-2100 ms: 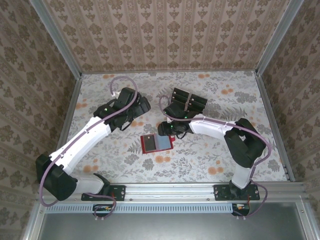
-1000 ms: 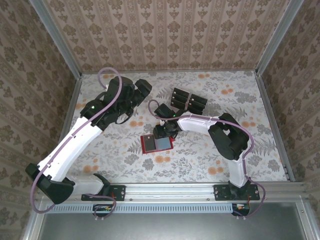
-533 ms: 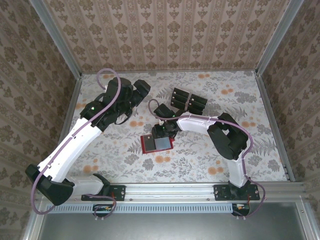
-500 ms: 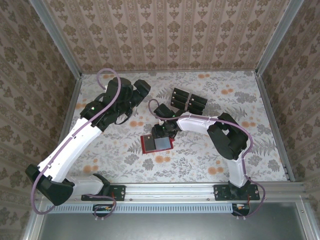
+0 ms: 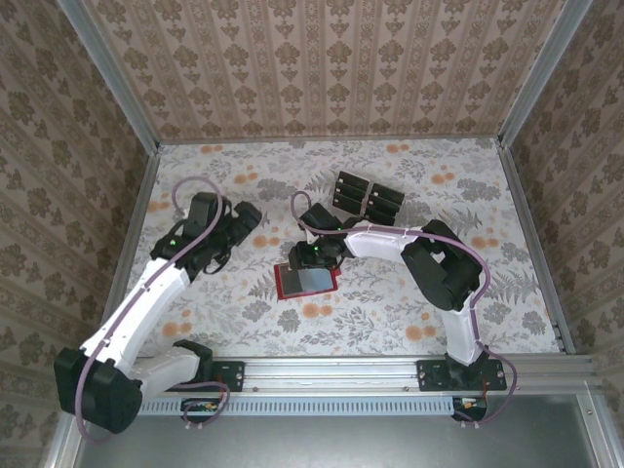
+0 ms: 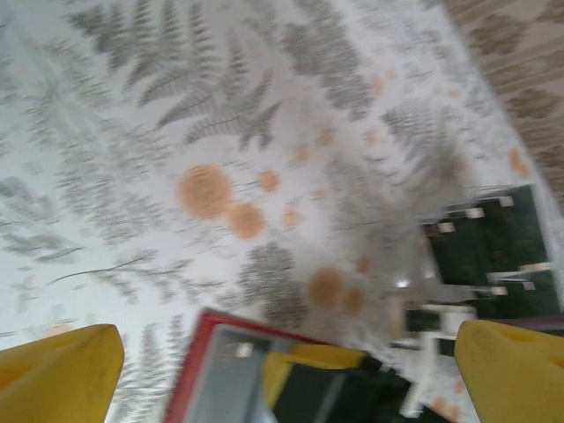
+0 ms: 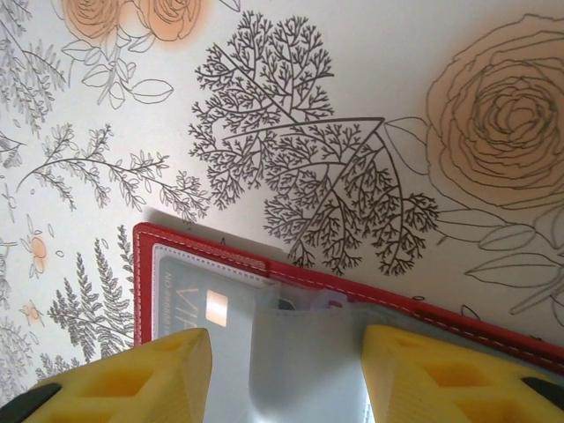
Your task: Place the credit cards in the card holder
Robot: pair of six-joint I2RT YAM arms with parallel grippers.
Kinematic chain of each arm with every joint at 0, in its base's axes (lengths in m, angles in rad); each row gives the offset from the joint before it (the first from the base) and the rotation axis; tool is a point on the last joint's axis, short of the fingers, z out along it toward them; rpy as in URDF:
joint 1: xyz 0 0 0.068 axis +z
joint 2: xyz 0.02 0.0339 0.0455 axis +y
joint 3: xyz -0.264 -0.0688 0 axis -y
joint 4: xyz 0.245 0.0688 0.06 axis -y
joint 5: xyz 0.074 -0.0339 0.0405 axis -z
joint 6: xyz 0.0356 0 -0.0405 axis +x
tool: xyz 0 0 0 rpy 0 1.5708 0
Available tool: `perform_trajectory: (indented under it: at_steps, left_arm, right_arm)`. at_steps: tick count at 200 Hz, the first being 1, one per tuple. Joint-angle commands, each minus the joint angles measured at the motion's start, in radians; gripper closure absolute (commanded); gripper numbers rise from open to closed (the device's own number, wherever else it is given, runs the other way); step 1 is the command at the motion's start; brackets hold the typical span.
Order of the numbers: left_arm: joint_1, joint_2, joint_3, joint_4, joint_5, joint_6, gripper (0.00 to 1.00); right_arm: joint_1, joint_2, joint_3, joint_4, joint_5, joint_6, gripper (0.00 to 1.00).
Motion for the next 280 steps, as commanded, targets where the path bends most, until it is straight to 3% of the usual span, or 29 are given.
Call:
perform_trajectory:
  at_steps: [1,66,96,134,196,280]
  left_arm:
    - [0.028,-0.076,-0.098,0.065,0.071,0.125,0.00]
    - [0.025,-0.138,-0.328,0.165,0.159,0.258,0.00]
    - [-0.017,-0.136,-0.370,0.219,0.171,0.291,0.01]
    - [-0.161,-0.126,-0.397,0.291,0.116,0.309,0.01]
    - [-0.319,-0.063,-0.415,0.363,0.020,0.347,0.01]
    - [-0.398,0.130,-0.322,0.410,-0.056,0.397,0.01]
  right_arm:
    - [0.010,0.018,-0.051,0.024,-0.050,0.056,0.50]
    - [0.009,-0.014,-0.097,0.086,-0.064,0.097,0.49]
    - [0.010,-0.022,-0.107,0.117,-0.071,0.122,0.49]
    - [0.009,-0.015,-0.121,0.137,-0.078,0.145,0.49]
    - [0.007,-0.006,-0.134,0.163,-0.092,0.171,0.48]
    - [0.006,0.002,-0.144,0.195,-0.102,0.187,0.48]
